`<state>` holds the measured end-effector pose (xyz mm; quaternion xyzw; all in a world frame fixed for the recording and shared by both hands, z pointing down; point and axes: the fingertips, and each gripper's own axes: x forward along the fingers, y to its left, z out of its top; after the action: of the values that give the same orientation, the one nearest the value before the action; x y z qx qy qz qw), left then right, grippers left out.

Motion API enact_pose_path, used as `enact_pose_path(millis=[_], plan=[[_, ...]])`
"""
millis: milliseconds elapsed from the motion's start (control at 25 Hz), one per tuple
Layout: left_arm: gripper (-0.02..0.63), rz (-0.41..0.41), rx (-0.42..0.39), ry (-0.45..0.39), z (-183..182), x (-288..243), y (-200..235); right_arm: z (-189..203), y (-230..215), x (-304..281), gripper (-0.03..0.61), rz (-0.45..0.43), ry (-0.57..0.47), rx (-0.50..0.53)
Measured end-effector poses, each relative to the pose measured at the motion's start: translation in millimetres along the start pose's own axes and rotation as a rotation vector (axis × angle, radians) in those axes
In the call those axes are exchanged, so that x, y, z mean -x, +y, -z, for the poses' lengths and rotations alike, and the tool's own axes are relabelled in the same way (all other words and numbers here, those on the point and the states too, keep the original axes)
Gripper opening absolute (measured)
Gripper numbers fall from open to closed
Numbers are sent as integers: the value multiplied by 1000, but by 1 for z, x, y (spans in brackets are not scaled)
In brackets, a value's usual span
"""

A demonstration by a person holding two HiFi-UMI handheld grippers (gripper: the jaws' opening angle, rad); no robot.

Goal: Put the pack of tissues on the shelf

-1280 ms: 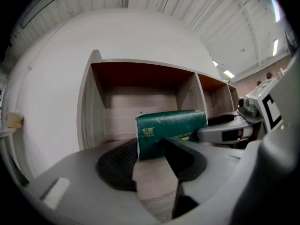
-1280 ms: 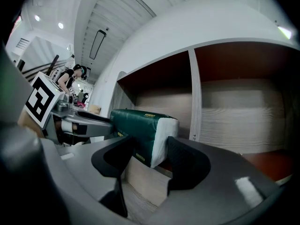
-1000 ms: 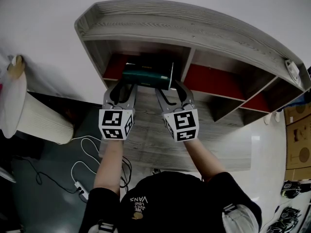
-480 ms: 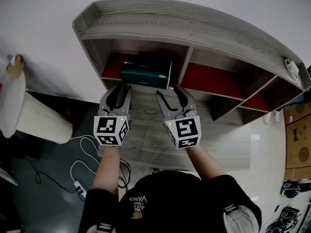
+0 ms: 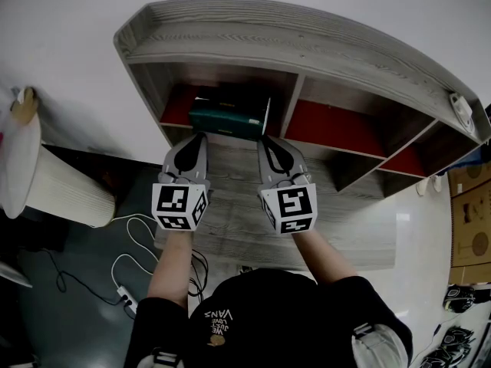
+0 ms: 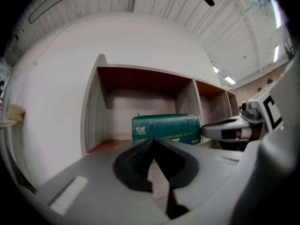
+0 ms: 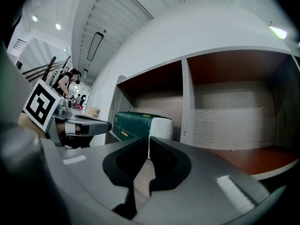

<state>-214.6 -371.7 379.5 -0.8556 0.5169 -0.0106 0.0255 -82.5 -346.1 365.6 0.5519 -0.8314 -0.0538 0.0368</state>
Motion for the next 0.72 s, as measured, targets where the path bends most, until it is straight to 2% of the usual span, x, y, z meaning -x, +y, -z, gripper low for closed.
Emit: enact_pose_path(millis=[720], plan=[[51,2,-10,42,6,-30,10,3,-4,-25,15,37,32,10]])
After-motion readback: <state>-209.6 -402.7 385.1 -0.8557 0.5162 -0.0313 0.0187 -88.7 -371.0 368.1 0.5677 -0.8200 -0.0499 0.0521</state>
